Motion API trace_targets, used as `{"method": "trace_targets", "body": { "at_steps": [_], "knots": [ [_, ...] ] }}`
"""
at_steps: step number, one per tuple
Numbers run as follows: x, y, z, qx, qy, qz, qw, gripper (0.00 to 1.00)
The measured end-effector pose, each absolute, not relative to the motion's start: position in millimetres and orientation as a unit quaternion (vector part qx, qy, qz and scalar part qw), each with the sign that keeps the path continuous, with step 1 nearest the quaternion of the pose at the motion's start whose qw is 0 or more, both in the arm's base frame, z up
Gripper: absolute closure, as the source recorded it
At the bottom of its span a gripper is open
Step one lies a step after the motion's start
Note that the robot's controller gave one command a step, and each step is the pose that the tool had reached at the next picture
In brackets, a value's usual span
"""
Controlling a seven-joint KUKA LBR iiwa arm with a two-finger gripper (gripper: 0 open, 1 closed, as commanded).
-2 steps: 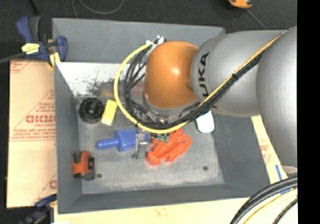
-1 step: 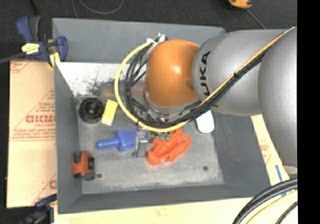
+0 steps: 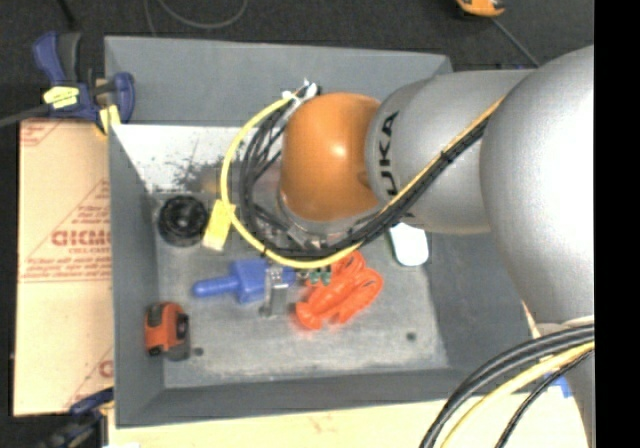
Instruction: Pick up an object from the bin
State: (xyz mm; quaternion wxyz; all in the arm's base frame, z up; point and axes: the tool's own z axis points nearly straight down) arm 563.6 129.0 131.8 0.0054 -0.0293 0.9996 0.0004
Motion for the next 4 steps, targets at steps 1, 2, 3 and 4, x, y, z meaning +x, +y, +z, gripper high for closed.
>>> {"method": "trace_targets", "body": {
  "at_steps": [1, 2, 3, 4],
  "knots": [
    [574.6, 127.9, 78.1, -0.068, 0.998, 0.0, 0.002, 0.0],
    [556.7, 126.2, 71.6, -0.093, 0.996, 0.0, 0.001, 1.0],
    [556.7, 126.4, 71.6, -0.092, 0.996, 0.001, 0.001, 1.0],
    [541.6, 139.9, 98.8, -0.095, 0.996, 0.0, -0.001, 1.0]
  ]
}}
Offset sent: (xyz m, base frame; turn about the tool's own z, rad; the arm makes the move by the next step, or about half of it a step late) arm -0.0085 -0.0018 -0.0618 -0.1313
